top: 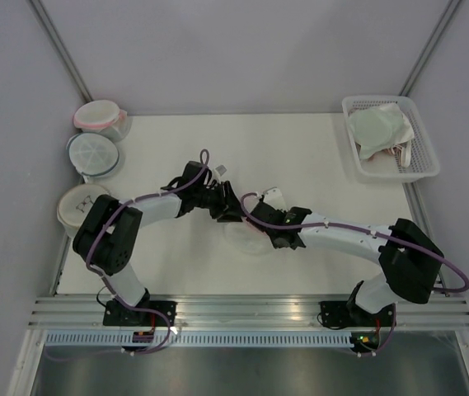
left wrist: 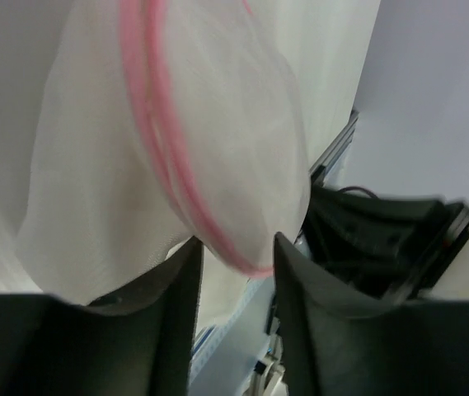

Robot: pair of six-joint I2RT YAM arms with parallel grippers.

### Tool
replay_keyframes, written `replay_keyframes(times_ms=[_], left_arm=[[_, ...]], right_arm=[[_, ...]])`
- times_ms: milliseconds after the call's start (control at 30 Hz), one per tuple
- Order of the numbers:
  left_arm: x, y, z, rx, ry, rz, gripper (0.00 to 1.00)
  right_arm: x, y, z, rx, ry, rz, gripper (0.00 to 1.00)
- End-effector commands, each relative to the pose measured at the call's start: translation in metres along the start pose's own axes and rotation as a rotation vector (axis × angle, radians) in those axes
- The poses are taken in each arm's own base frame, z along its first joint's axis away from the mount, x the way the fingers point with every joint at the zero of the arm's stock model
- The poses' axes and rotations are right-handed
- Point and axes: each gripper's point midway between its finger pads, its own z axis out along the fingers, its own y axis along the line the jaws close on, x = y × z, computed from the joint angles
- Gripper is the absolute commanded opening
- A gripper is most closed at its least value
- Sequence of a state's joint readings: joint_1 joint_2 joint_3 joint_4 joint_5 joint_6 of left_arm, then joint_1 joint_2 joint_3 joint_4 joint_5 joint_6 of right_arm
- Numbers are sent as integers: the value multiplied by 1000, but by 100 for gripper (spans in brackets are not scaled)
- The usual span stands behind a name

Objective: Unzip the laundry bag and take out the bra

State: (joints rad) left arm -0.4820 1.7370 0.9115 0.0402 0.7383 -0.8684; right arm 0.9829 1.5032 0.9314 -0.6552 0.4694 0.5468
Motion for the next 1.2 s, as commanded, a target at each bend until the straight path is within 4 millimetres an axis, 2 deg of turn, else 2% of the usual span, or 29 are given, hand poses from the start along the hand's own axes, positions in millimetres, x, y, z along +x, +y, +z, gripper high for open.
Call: replay_keyframes(times_ms=[0, 33, 100, 200, 233, 333, 367, 433, 467, 500, 600, 700, 867, 1033, 1167], left_arm=[[8, -19, -22, 43, -21, 83, 47], [12, -17, -25, 36, -25, 80, 57], [12, -20, -33, 25, -62, 91, 60], [19, -22, -51, -11, -107, 90, 65], [20, -29, -61, -5, -138, 107, 66], [22, -23, -75, -54, -199, 90, 68], [23, -31, -86, -44, -236, 109, 69], [25, -20, -94, -90, -283, 90, 71], [25, -26, -104, -85, -330, 106, 72], [28, -19, -105, -97, -338, 88, 74], [35, -15, -113, -91, -368, 79, 77], [42, -11, -114, -84, -360, 66, 77], [50, -10, -117, -67, -360, 53, 77], [56, -11, -121, -50, -368, 49, 77], [59, -12, -122, -40, -365, 50, 77]], right_arm=[[-17, -47, 2, 219, -30, 20, 0], [-19, -51, 3, 236, -31, 25, 0], [-24, -65, 1, 283, -38, 42, 0], [-32, -69, -5, 268, -55, 55, 30], [-35, -67, -8, 254, -60, 52, 50], [-42, -55, -20, 142, -64, 15, 72], [-45, -49, -28, 88, -82, 13, 73], [-52, -31, -44, -47, -108, -19, 75], [-54, -25, -50, -81, -121, -33, 75], [-59, -20, -57, -111, -141, -50, 75], [-66, 0, -71, -189, -165, -97, 75], [-69, 11, -68, -190, -154, -144, 74], [-71, 28, -50, -192, -124, -199, 74], [-70, 31, -29, -140, -106, -228, 73], [-77, 31, -19, -98, -121, -222, 72]])
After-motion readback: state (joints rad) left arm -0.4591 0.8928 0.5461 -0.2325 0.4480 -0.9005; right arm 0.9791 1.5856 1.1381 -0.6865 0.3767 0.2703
